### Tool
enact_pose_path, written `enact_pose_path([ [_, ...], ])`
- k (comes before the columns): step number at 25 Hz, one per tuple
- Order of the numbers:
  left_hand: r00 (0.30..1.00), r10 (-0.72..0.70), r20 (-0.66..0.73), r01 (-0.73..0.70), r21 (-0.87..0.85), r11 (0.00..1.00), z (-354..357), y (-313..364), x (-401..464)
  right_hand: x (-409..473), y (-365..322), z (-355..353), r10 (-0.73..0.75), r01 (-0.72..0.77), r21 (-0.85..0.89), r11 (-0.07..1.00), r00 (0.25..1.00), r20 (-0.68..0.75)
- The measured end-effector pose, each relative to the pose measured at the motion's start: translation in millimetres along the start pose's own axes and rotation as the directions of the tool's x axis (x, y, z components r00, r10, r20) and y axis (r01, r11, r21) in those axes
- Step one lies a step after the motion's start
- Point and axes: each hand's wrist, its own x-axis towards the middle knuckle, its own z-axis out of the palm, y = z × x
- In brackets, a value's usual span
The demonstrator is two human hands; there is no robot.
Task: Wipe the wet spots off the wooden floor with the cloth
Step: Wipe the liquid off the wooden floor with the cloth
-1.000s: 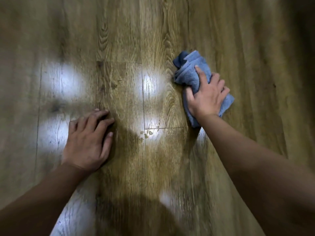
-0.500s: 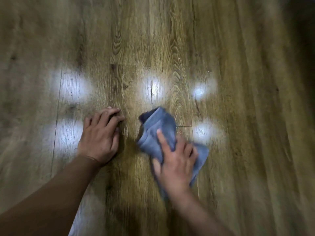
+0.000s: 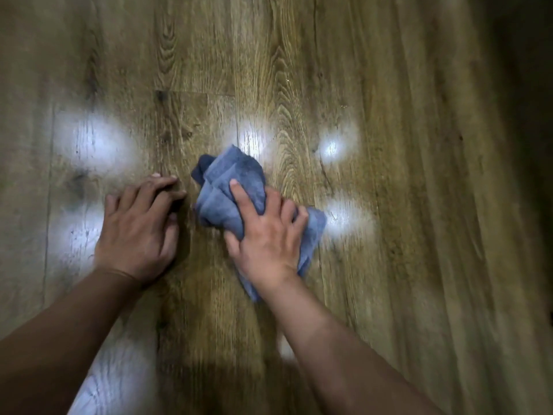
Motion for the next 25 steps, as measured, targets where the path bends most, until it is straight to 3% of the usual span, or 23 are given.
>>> enact_pose_path([
  [5,0.997,-0.08,-0.001,0.079,-0.097,0.992,-0.7,2.7,0.0,52.2,-9.9,0.3,0.045,-0.045,0.003,0.999,0.999,-0.001],
  [13,0.997,0.021,0.073,-0.013,-0.107,0.994,-8.6,-1.8,-3.1,-55.0,-24.5,2.4,-0.152,0.153,-0.029,0.988,0.988,0.021],
  [19,0.991,-0.015,0.131,0.025,-0.069,0.997,-9.0,-2.0,-1.1,-36.2,17.4,-2.8,-0.328,0.329,-0.02,0.944,0.943,0.048],
  [20,0.991,-0.024,0.135,0.033,-0.067,0.997,-8.6,-2.7,-1.6,-30.2,36.8,-4.5,-0.299,0.301,-0.036,0.953,0.953,0.054],
  [22,0.988,-0.037,0.15,0.048,-0.073,0.996,-10.0,-3.9,-0.5,-15.0,89.3,-8.5,-0.092,0.092,-0.05,0.995,0.996,0.01],
  [25,0.982,-0.071,0.175,0.084,-0.07,0.994,-10.0,-0.4,1.1,-1.3,149.6,-17.0,0.226,-0.226,-0.005,0.974,0.973,-0.051],
])
